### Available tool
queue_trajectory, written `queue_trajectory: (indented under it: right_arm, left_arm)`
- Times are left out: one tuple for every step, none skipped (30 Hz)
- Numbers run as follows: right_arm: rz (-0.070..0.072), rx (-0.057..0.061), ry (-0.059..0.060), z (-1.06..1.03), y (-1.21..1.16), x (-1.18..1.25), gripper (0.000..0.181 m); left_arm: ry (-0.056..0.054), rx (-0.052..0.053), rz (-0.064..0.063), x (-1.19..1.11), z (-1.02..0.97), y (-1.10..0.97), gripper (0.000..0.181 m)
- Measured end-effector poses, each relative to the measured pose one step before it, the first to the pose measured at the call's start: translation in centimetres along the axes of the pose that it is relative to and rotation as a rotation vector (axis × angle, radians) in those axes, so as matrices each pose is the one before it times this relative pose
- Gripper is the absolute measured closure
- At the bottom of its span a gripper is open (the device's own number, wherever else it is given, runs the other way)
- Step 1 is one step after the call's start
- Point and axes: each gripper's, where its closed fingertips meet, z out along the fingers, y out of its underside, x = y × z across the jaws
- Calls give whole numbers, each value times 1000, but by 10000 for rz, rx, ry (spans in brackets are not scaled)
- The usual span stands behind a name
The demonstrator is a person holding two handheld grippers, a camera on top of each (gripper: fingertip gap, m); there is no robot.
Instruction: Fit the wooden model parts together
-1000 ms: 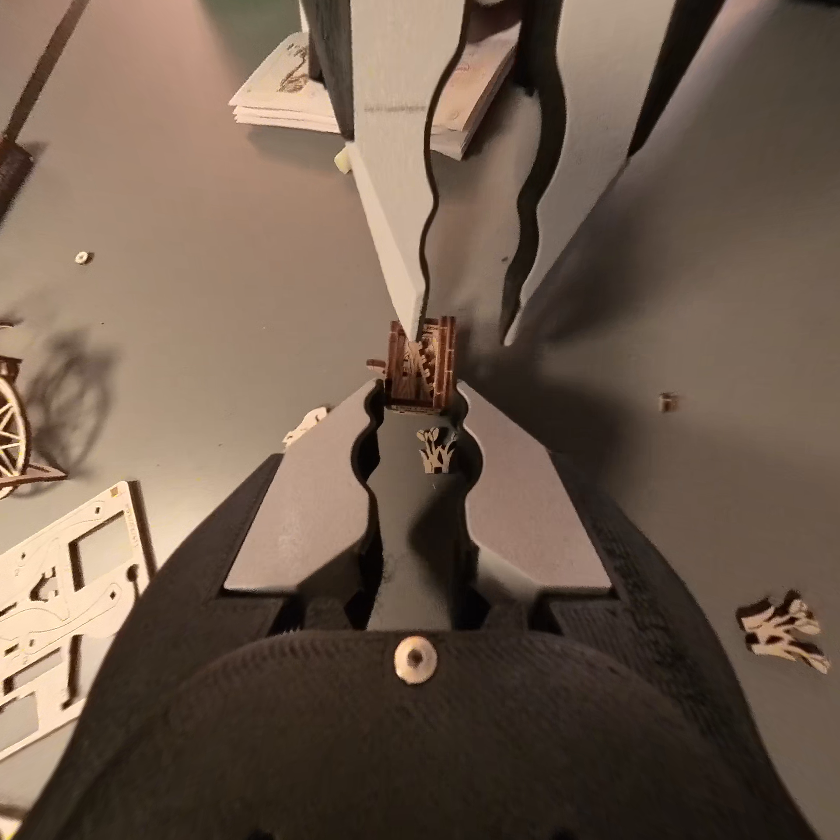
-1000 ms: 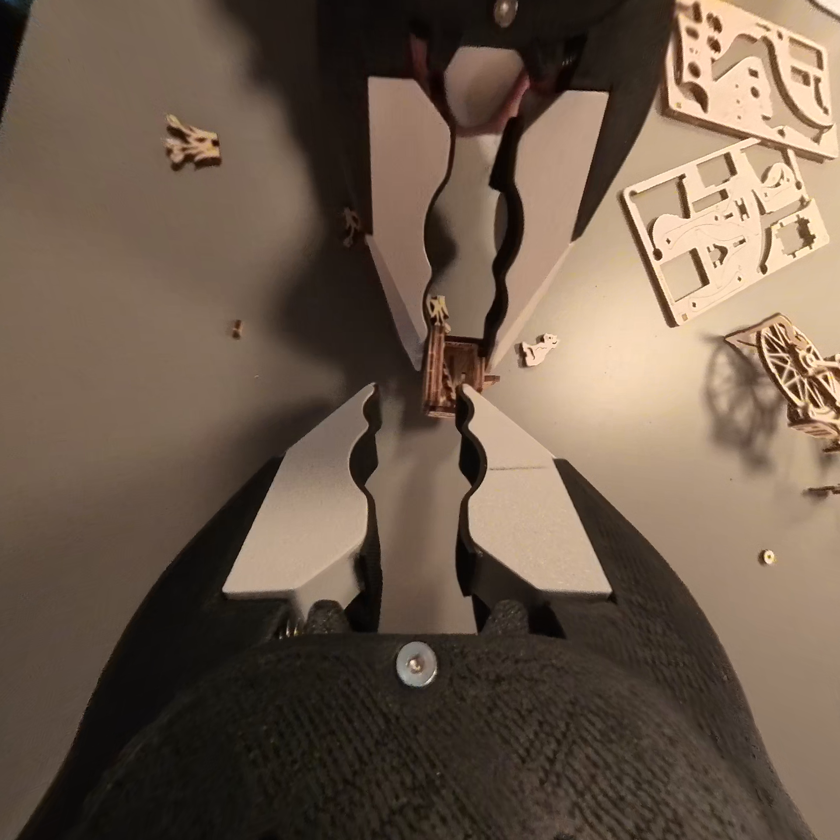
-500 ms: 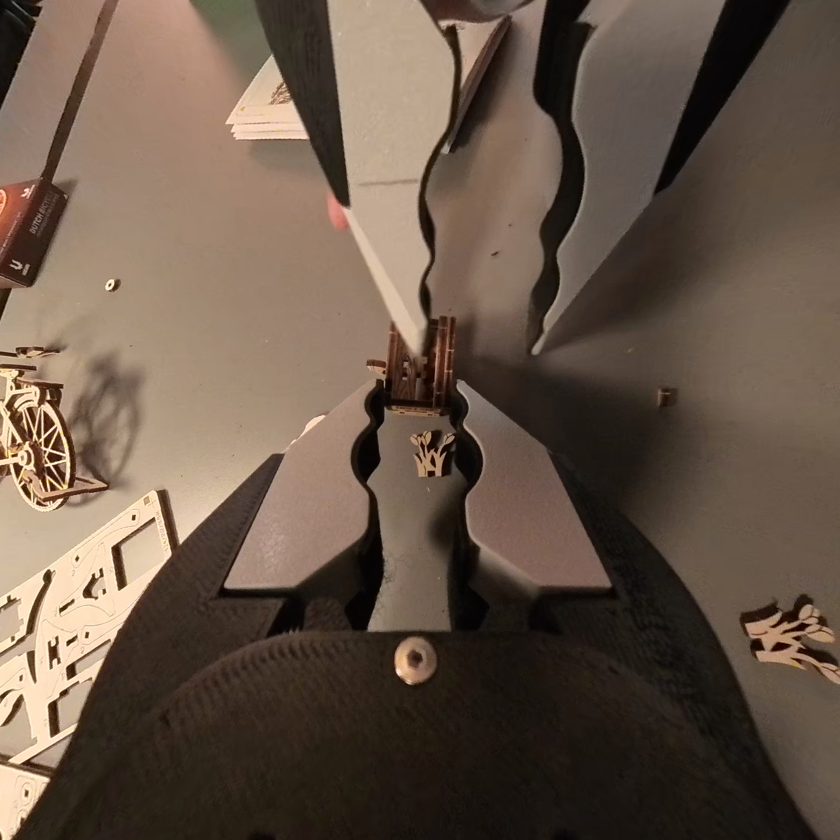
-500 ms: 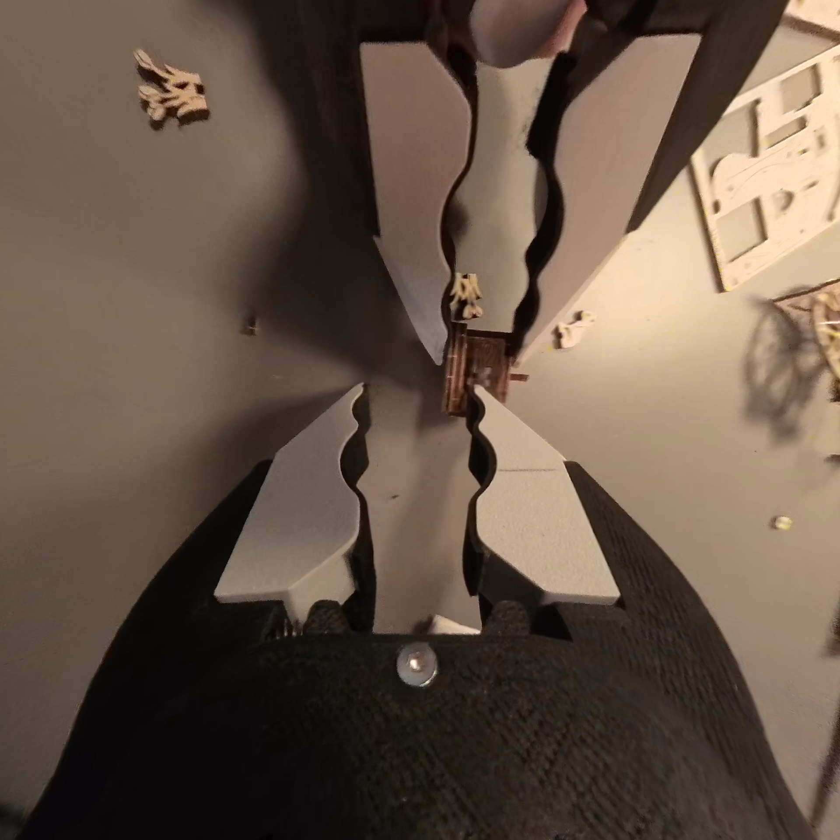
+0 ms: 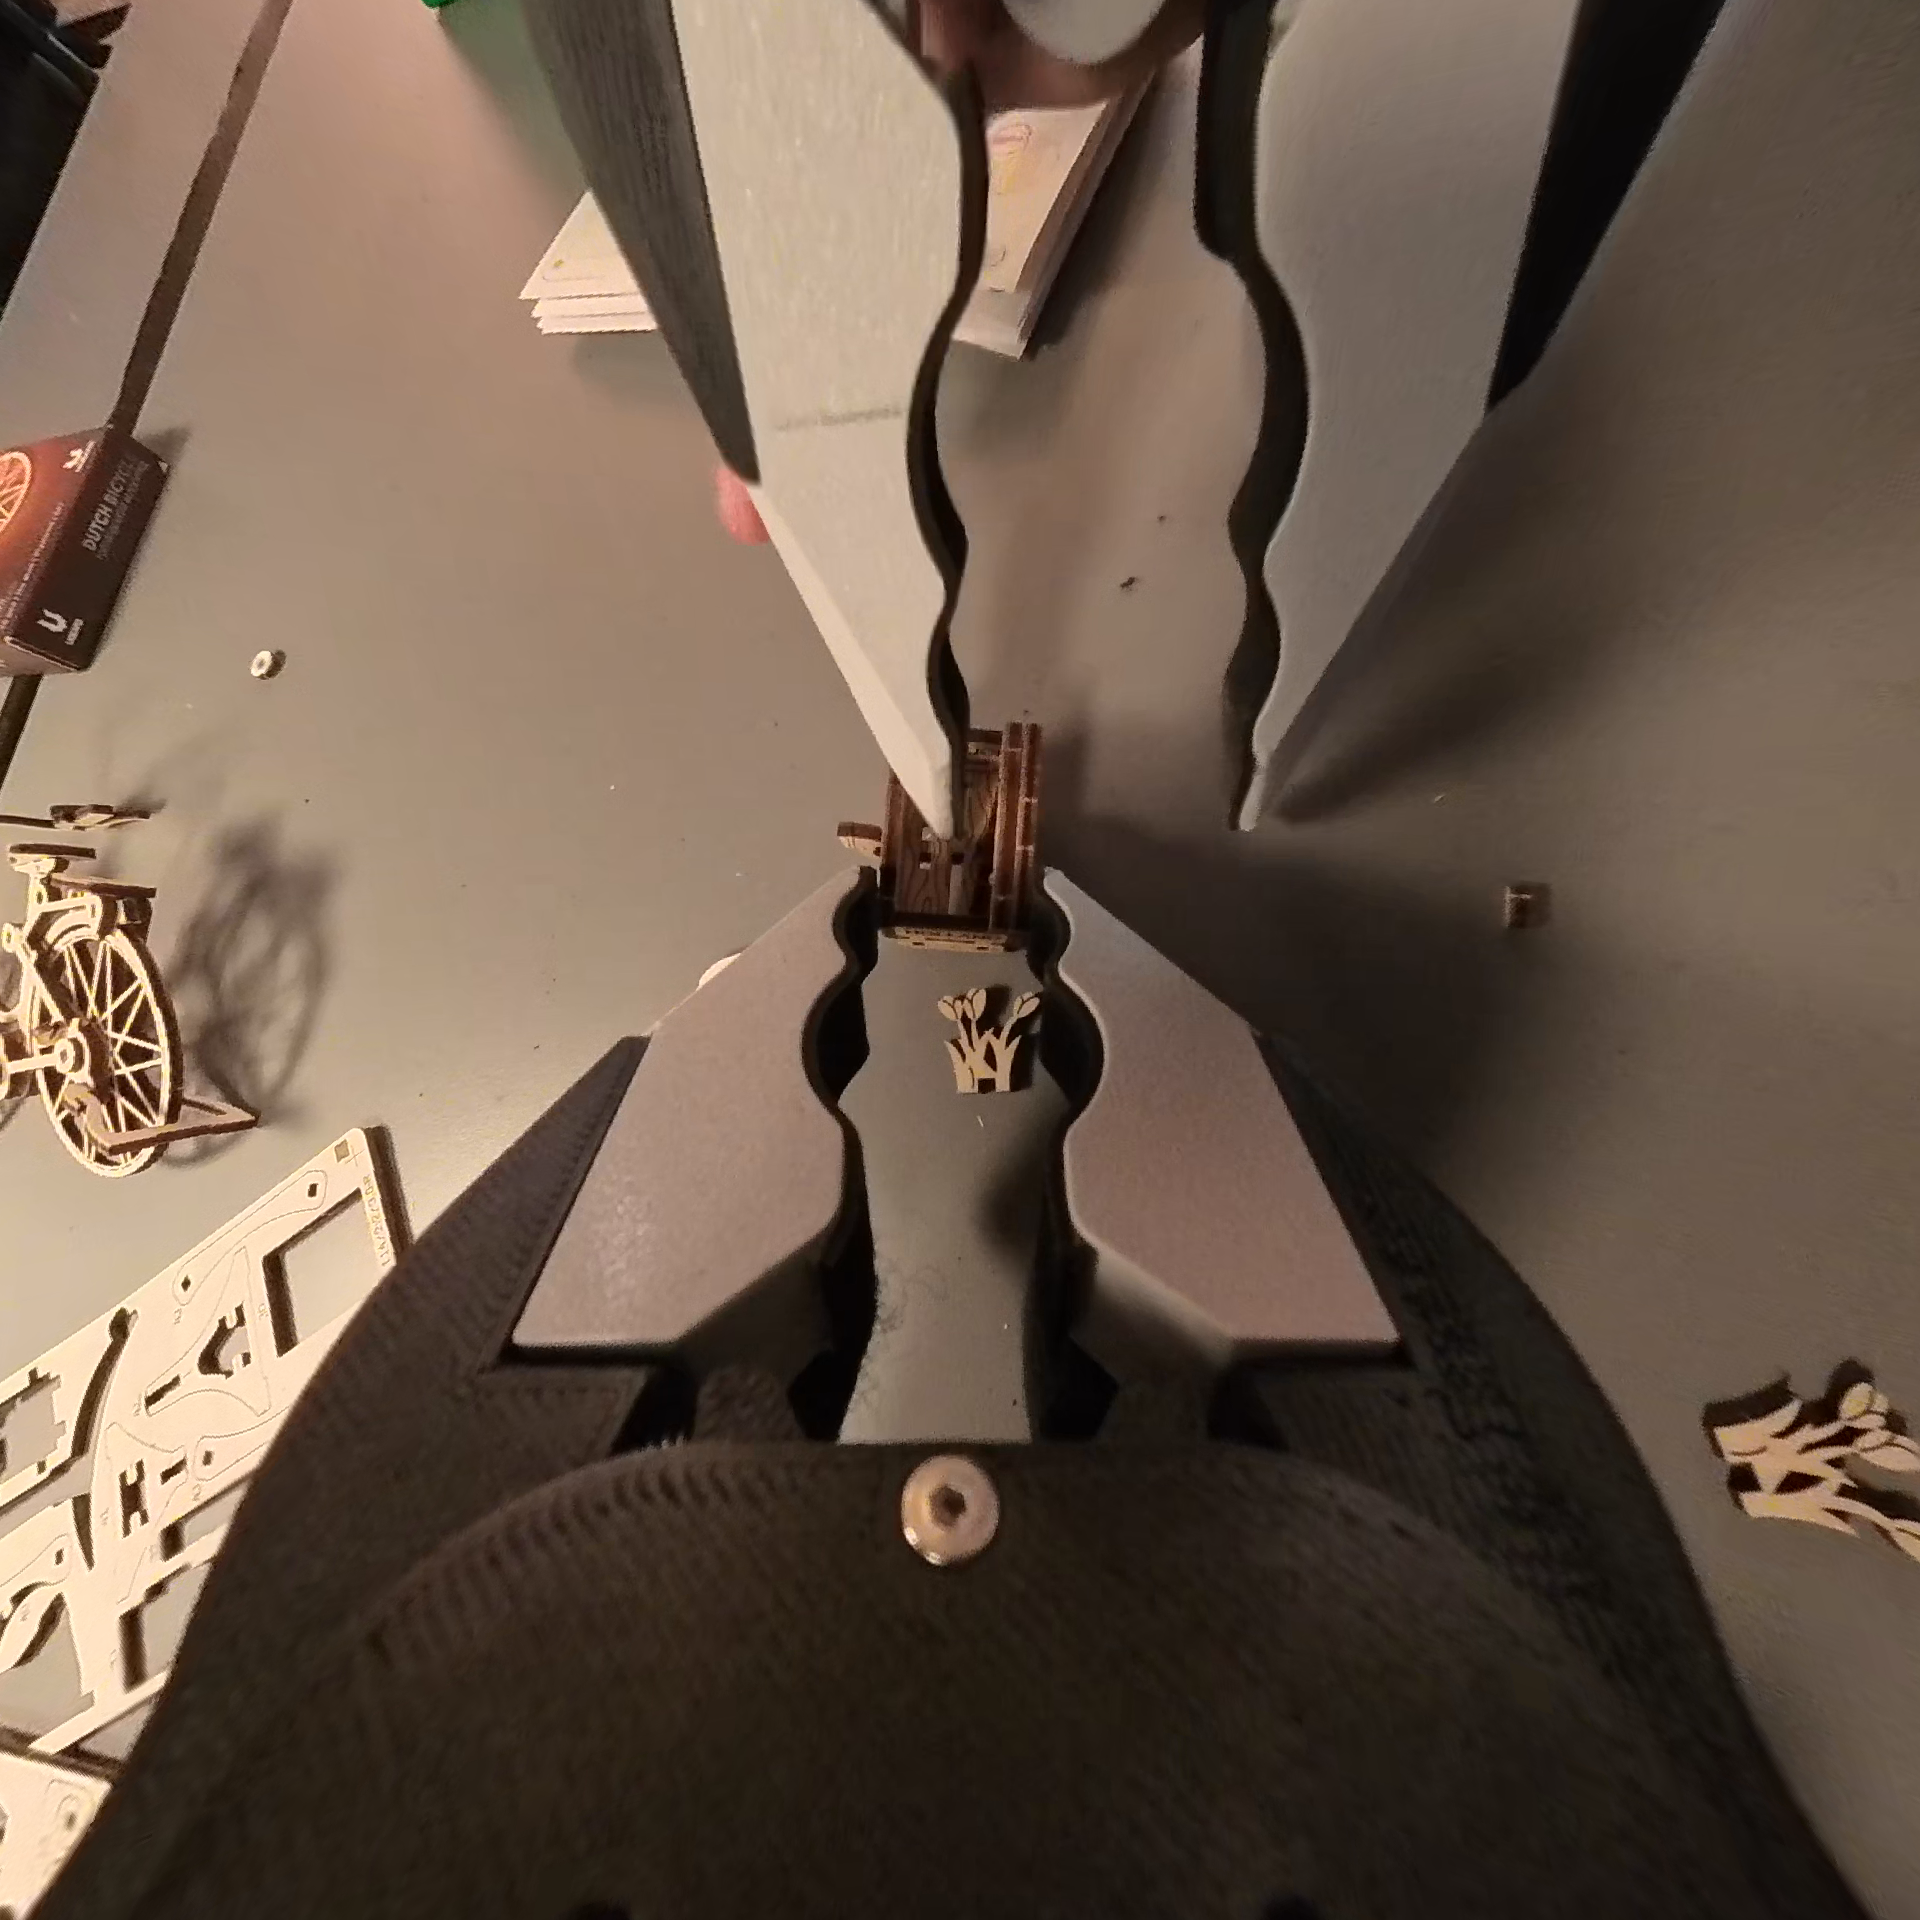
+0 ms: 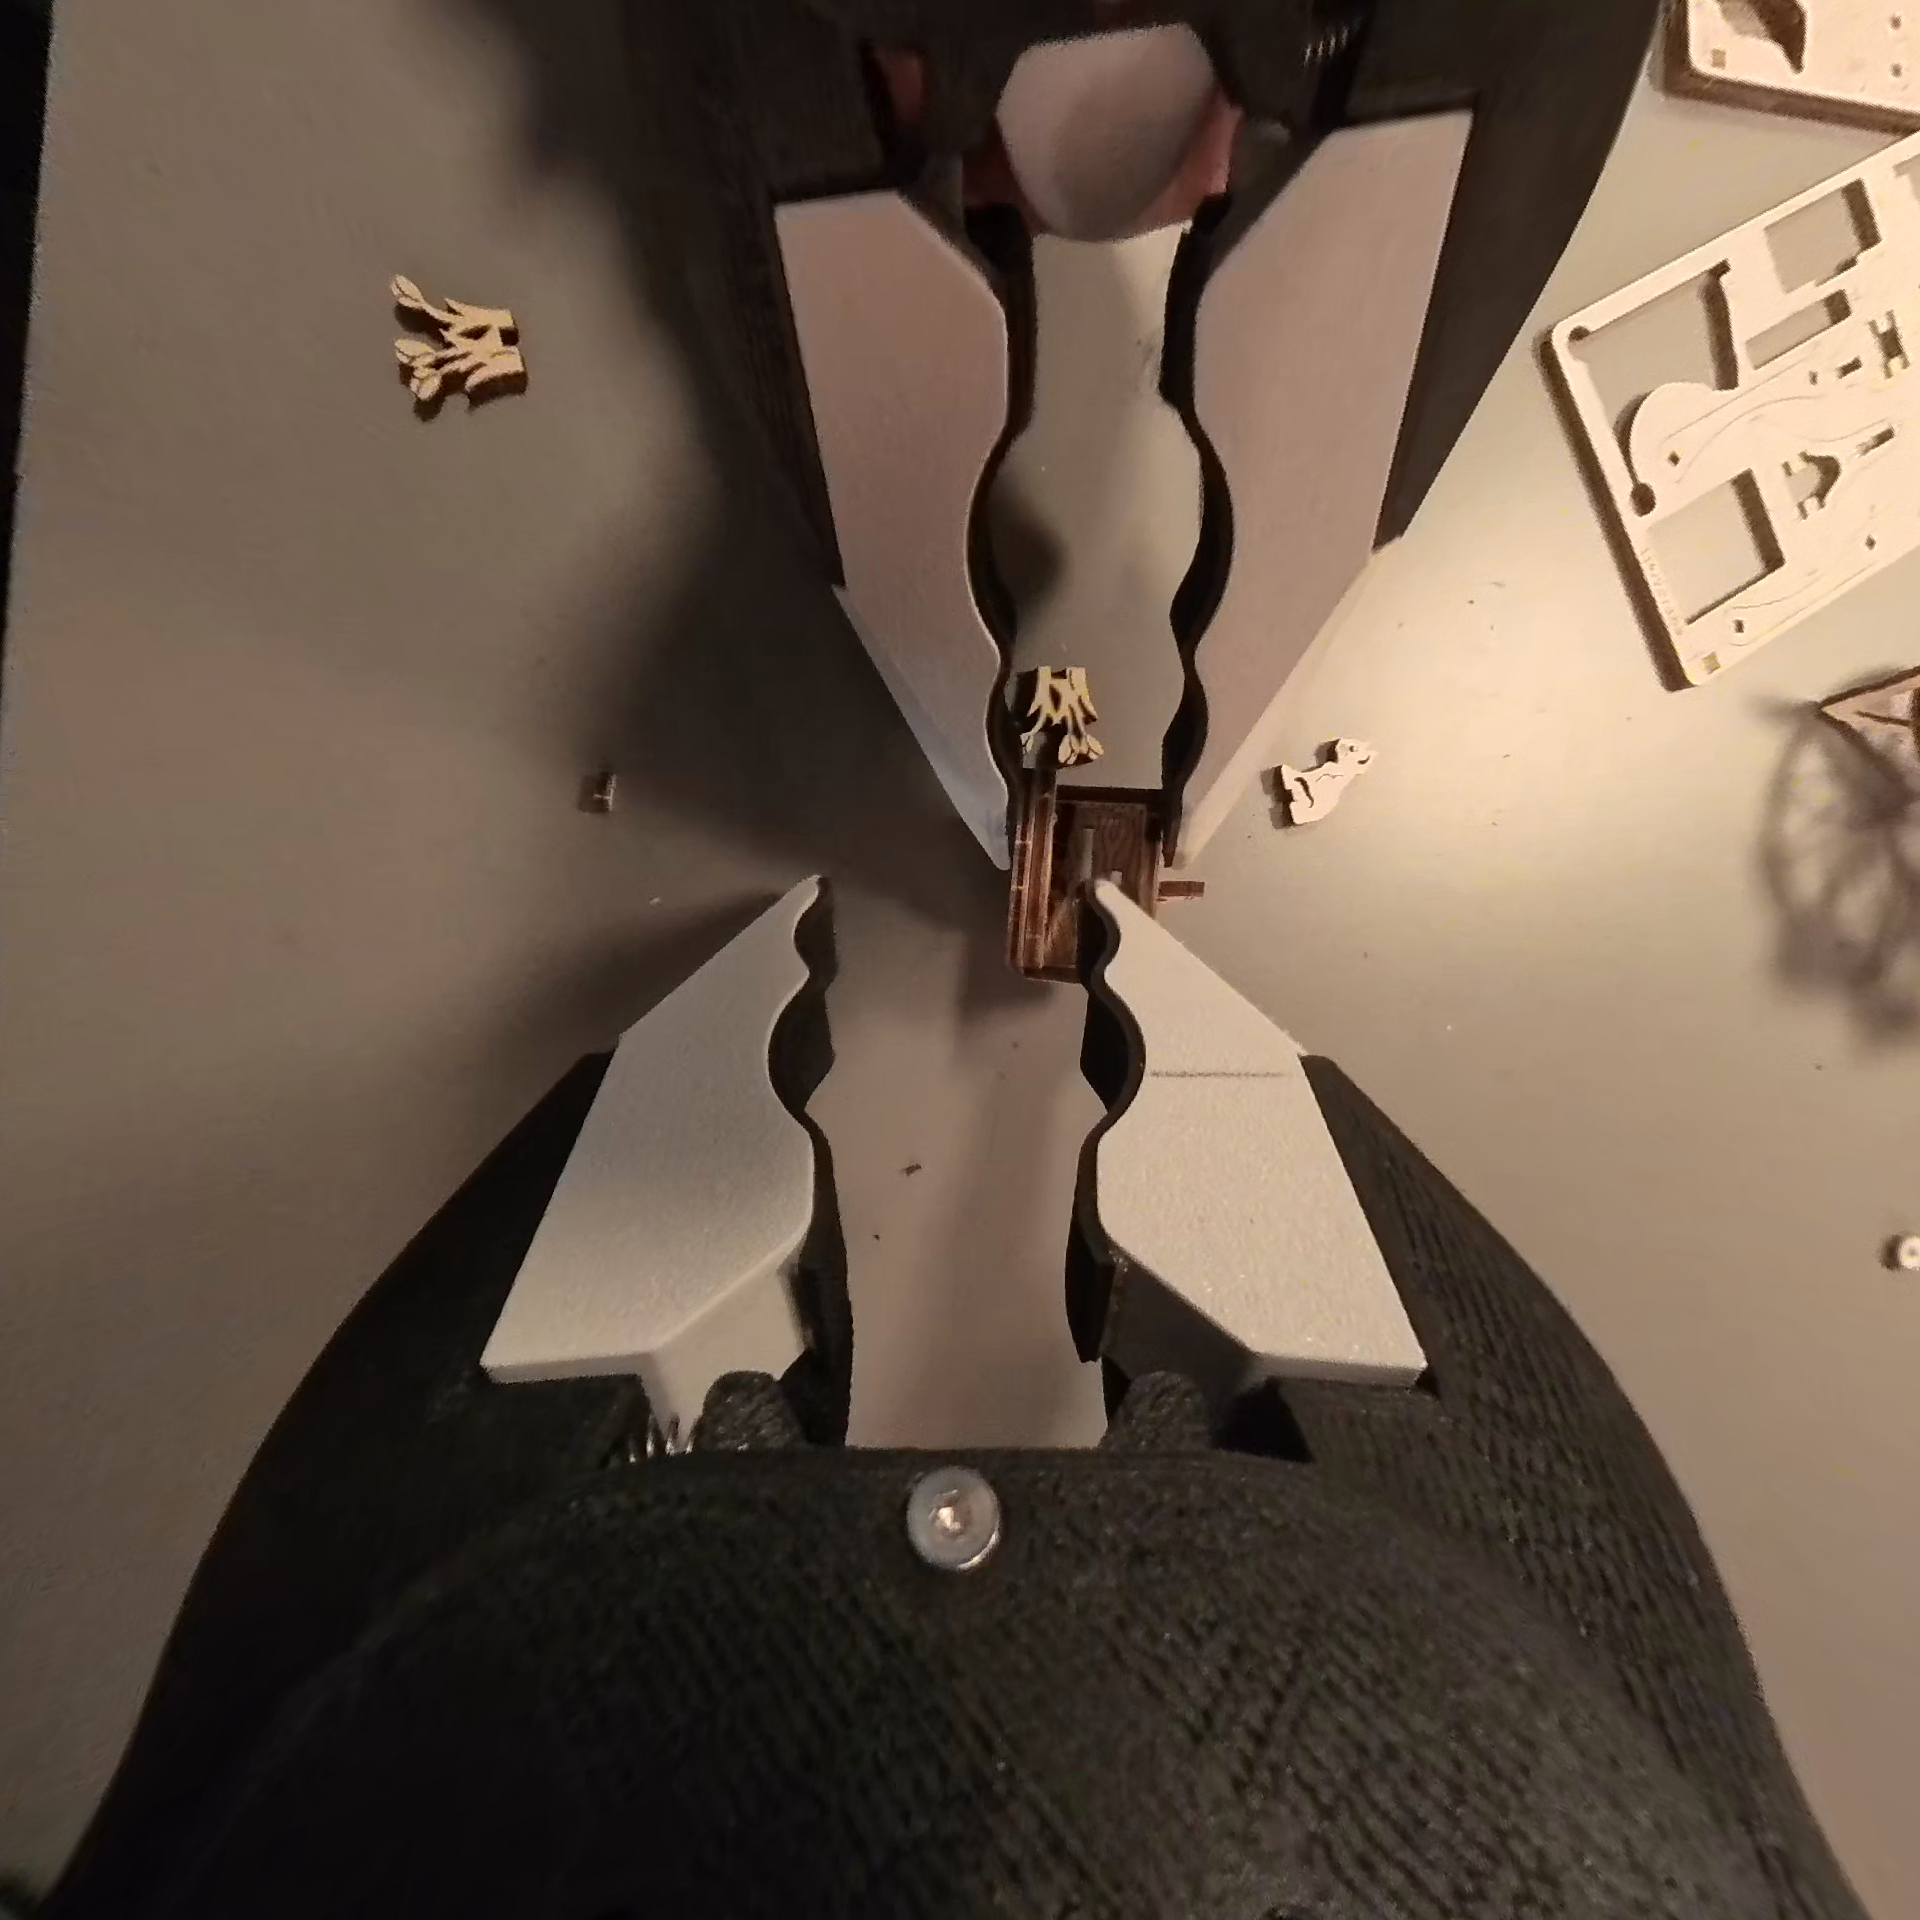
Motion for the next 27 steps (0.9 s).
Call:
queue_trajectory:
  right_arm:
    - [27, -39, -84, 171, 153, -53, 136]
    - [13, 21, -94, 133, 72, -82, 136]
    - [-13, 108, -183, 17, -82, -212, 138]
    - [37, 113, -192, -26, -89, -238, 138]
    - [47, 69, -29, -24, -5, 37, 138]
    - [28, 39, 70, -13, 23, 192, 138]
    - [-2, 41, 28, -14, -9, 101, 138]
    - [-13, 69, -7, 24, -72, 14, 138]
    - [-19, 60, -11, 42, -84, -2, 138]
    - [-4, 4, -59, 66, -15, -98, 137]
    - [9, 23, -114, 43, -46, -193, 136]
    - [8, 33, -130, -8, -62, -214, 136]
    - [-3, 6, -43, -62, 15, -77, 136]
    - [-20, 39, 19, -126, 12, 30, 136]
    - [-18, 102, 41, -224, -62, 71, 136]
    - [-7, 170, 15, -321, -144, 42, 136]
    - [-4, 258, -43, -415, -232, -27, 137]
    - [-1, 350, -81, -501, -315, -66, 140]
    - [14, 418, -66, -554, -361, -3, 143]
    - [53, 453, -15, -593, -373, 107, 145]
    - [91, 441, 21, -576, -350, 206, 147]
    - [91, 400, 50, -536, -294, 249, 148]
    - [32, 361, 129, -459, -275, 345, 149]
    - [-62, 378, 261, -391, -302, 525, 150]
    - [-107, 404, 260, -307, -355, 500, 151]
    - [-109, 402, 290, -234, -355, 567, 151]
    - [-131, 431, 470, -210, -386, 842, 151]
  left_arm:
    - [-24, -2, 48, -4, -3, -11, 155]
    - [-38, -4, 70, -5, -4, 2, 155]
    - [-37, -2, 86, 3, -10, -3, 155]
    - [-6, 10, 87, 55, -6, -23, 155]
    - [-16, 3, 68, 23, -6, -17, 155]
    - [-25, 5, 59, 7, -7, -12, 155]
    - [-27, 3, 57, -12, -2, 7, 155]
    - [-23, 4, 48, -12, -4, 1, 155]
    - [-30, -5, 47, -22, -10, 13, 155]
    - [-14, 6, 63, 5, -17, 2, 155]
    - [-19, 9, 75, 15, -3, -15, 155]
    - [-27, 8, 101, 28, -7, -21, 155]
    - [-19, 21, 104, 64, -10, -47, 155]
    - [-67, -10, 104, -23, -1, -8, 155]
    - [-71, -3, 134, -27, -6, 4, 155]
    - [-68, 13, 173, -3, -23, -10, 155]
    - [-70, 13, 178, 9, -10, -10, 155]
    - [-75, 3, 152, -18, -1, -5, 155]
    - [-66, 8, 138, -8, 6, -25, 155]
    - [-66, 21, 124, -10, -2, -20, 155]
    - [-59, 29, 100, -9, 16, -25, 155]
    - [-52, 29, 79, -21, 16, -30, 155]
    - [-60, 31, 79, -22, 22, -14, 155]
    - [-75, 27, 91, -44, 7, -6, 155]
    - [-62, 30, 91, -25, 15, -19, 155]
    - [-55, 30, 83, -9, 14, -20, 155]
    - [-73, 26, 88, -20, 8, -28, 154]
